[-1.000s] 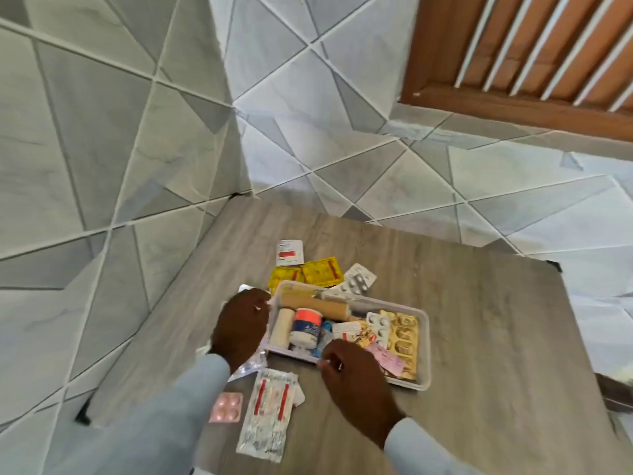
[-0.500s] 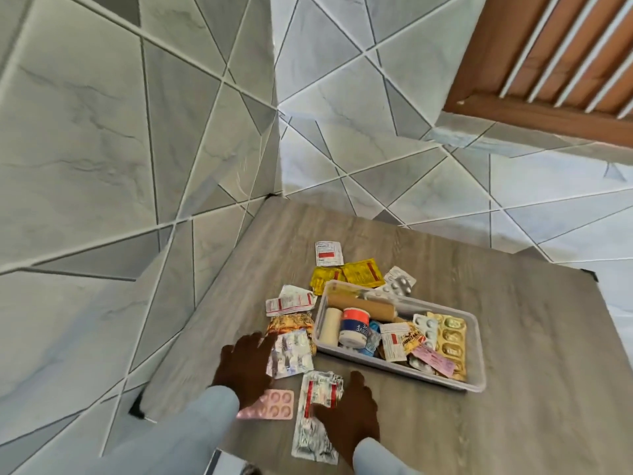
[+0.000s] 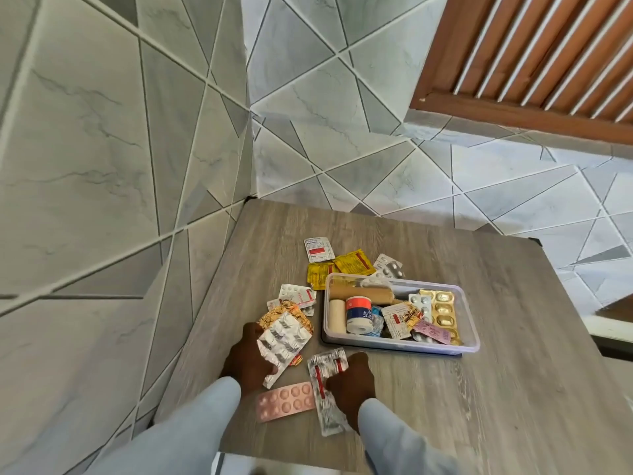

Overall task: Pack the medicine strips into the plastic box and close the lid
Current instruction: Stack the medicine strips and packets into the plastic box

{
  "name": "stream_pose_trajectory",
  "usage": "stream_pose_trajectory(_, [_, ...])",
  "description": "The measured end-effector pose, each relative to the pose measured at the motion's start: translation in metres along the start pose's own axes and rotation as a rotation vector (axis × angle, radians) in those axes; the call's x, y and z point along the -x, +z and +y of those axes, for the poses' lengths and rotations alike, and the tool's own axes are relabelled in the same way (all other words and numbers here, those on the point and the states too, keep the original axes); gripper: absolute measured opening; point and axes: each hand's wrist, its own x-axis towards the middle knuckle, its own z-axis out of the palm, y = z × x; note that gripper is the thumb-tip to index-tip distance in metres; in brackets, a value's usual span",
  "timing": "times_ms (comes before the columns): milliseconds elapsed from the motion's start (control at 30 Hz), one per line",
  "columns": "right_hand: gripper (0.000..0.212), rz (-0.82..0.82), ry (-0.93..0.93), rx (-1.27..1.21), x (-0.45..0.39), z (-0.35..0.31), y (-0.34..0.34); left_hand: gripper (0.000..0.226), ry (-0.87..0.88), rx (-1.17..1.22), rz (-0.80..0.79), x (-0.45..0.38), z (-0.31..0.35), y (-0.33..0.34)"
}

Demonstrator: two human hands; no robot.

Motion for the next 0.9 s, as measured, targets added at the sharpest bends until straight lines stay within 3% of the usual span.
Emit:
stream_pose_trajectory(100, [0.024, -0.027, -0.096, -0.082, 0.004, 0.004, -0.005, 0.071, -0.032, 0.057, 0.030, -0.002, -0.001, -0.003])
stream_pose_trajectory(167, [0.025, -0.048, -0.185, -0.027, 0.007, 0.006, -0.007, 0.073, -0.036, 0.085, 0.063, -0.003, -0.003, -0.007])
stream_pose_trajectory(367, [0.030, -0.108, -0.270, -0.051, 0.016, -0.005, -0.008, 0.108, -0.056, 0.097, 0.062, -0.004, -0.007, -0.018])
stream_pose_trajectory(433, [0.031, -0.108, -0.286, -0.084, 0.016, -0.009, -0.006, 0.111, -0.061, 0.136, 0.041, -0.006, -0.011, -0.020])
stream_pose_trajectory(533, [0.029, -0.119, -0.289, -0.142, 0.020, -0.015, -0.006, 0.089, -0.081, 0.195, -0.020, -0.014, -0.019, -0.021])
stream_pose_trajectory(633, [0.024, -0.133, -0.292, -0.232, 0.023, -0.020, -0.009, 0.034, -0.131, 0.249, -0.091, -0.013, -0.014, -0.028])
stream_pose_trajectory(667, [0.023, -0.140, -0.289, -0.253, 0.024, -0.022, -0.010, 0.025, -0.142, 0.251, -0.111, -0.013, -0.014, -0.030])
stream_pose_trajectory(900, [0.024, -0.150, -0.277, -0.323, 0.024, -0.026, -0.015, 0.029, -0.112, 0.303, -0.138, -0.014, -0.011, -0.030])
